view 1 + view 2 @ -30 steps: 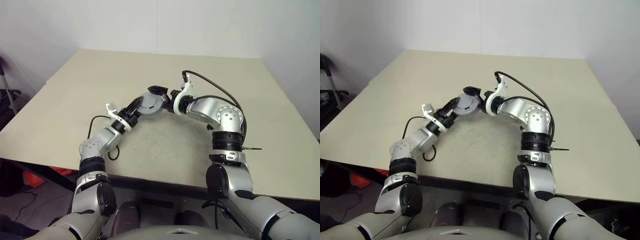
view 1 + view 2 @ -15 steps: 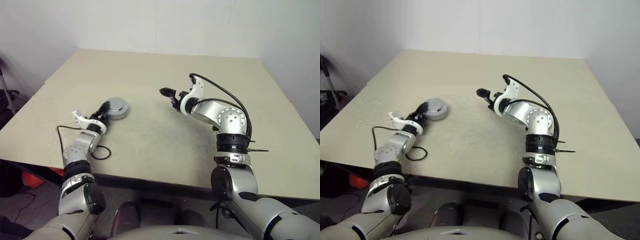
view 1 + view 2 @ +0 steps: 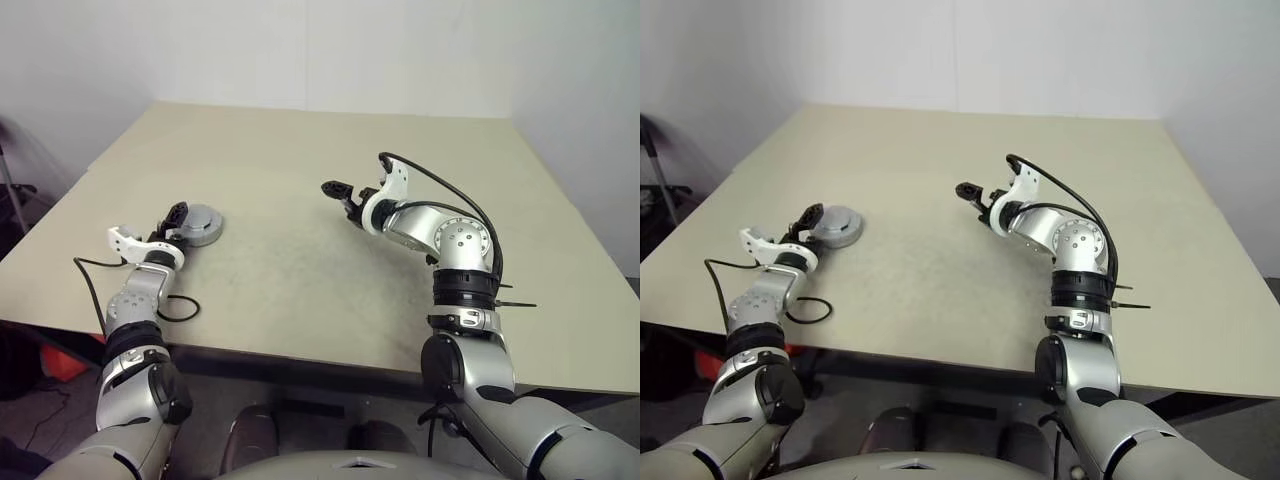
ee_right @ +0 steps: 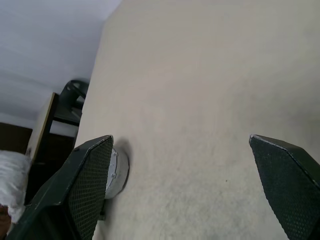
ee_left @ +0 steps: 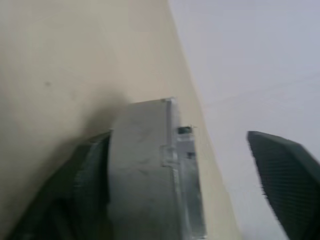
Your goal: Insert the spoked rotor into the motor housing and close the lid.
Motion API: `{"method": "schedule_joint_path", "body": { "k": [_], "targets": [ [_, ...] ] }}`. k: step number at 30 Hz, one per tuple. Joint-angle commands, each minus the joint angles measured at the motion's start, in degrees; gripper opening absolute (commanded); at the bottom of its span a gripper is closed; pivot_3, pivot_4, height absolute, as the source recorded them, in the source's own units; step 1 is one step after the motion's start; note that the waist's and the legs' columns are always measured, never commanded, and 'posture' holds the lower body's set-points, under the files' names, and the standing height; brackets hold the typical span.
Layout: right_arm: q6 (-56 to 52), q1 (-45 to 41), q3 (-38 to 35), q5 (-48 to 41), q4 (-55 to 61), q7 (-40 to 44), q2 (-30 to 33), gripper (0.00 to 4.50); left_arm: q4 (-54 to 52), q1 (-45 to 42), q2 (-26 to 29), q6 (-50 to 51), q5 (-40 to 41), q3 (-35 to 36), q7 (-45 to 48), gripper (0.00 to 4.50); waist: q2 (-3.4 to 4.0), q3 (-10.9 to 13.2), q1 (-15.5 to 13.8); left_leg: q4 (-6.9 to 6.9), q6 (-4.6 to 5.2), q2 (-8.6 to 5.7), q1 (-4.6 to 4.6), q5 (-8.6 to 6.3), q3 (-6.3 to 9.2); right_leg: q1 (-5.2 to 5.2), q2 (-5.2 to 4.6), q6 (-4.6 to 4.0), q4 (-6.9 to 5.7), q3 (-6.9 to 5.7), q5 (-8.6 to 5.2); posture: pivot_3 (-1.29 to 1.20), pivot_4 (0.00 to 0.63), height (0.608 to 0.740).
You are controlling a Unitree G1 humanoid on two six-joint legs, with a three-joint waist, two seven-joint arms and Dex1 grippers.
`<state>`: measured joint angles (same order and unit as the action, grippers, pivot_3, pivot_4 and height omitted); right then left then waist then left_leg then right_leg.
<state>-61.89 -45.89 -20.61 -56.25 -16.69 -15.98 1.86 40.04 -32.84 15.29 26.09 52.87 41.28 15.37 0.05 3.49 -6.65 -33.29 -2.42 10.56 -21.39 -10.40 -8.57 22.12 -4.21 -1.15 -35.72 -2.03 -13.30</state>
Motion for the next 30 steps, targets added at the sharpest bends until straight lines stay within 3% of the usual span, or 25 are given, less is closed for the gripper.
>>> {"method": "schedule_joint_path", "body": {
  "k": [1,4,7,11,14,25,30],
  "targets": [
    [-0.8,-1.6,0.1,0.9,-0.3,1.8,0.4,4.50,0.6,-0.8,5.9,-2.5,-1.7,1.3,1.1,4.46,-0.02,0.0,0.3,0.00,-0.07,0.02,-0.01,0.04,0.00,0.01,0.00,-0.01,0.00,-0.01,0.01,0.00,0.000,0.740],
    [-0.9,-2.0,0.9,2.9,-2.0,4.0,1.7,4.50,4.7,-2.3,11.3,-4.1,-4.1,0.9,2.4,4.46,-0.03,0.0,0.6,0.02,-0.24,0.03,-0.02,0.14,0.01,0.01,0.01,-0.07,-0.01,-0.03,0.04,0.00,0.000,0.740],
    [3.1,-1.4,5.4,8.5,-0.4,9.7,4.4,4.50,5.6,-3.3,13.4,-5.3,-7.9,-2.4,4.3,4.46,-0.03,0.0,0.3,0.01,-0.26,-0.03,-0.03,0.15,0.02,-0.04,-0.02,-0.06,0.01,-0.02,0.05,0.00,0.000,0.740],
    [22.9,3.6,20.7,26.3,7.5,23.2,12.4,4.50,-2.9,-1.6,10.3,-9.9,-15.7,-12.7,10.8,4.46,-0.06,0.0,-1.8,-0.01,-0.28,-0.16,-0.10,0.16,0.00,-0.10,-0.18,-0.08,0.02,-0.06,0.08,0.00,0.000,0.740],
    [30.1,6.5,25.9,33.0,8.5,31.0,17.9,4.50,-8.8,-0.3,7.5,-11.6,-19.3,-19.0,14.7,4.46,-0.14,0.0,-2.4,-0.04,-0.27,-0.22,-0.23,0.16,-0.01,-0.13,-0.30,-0.07,0.11,-0.16,0.10,0.00,0.000,0.740],
    [35.7,18.4,22.7,32.9,15.4,57.5,34.3,4.50,-22.2,2.5,1.4,-14.8,-30.8,-41.4,28.7,4.46,-0.21,0.0,-1.8,-0.06,-0.14,-0.11,-0.17,0.10,-0.04,-0.05,-0.11,-0.28,0.03,-0.08,0.10,0.00,0.000,0.740],
    [37.4,21.2,22.4,35.6,13.3,60.2,37.3,4.50,-22.6,3.3,1.6,-12.6,-31.6,-45.9,35.2,4.46,-0.19,0.0,-1.2,-0.09,-0.05,-0.01,-0.04,0.08,-0.08,-0.07,-0.10,-0.65,0.00,-0.03,0.01,0.00,0.000,0.740]
  ]
}}
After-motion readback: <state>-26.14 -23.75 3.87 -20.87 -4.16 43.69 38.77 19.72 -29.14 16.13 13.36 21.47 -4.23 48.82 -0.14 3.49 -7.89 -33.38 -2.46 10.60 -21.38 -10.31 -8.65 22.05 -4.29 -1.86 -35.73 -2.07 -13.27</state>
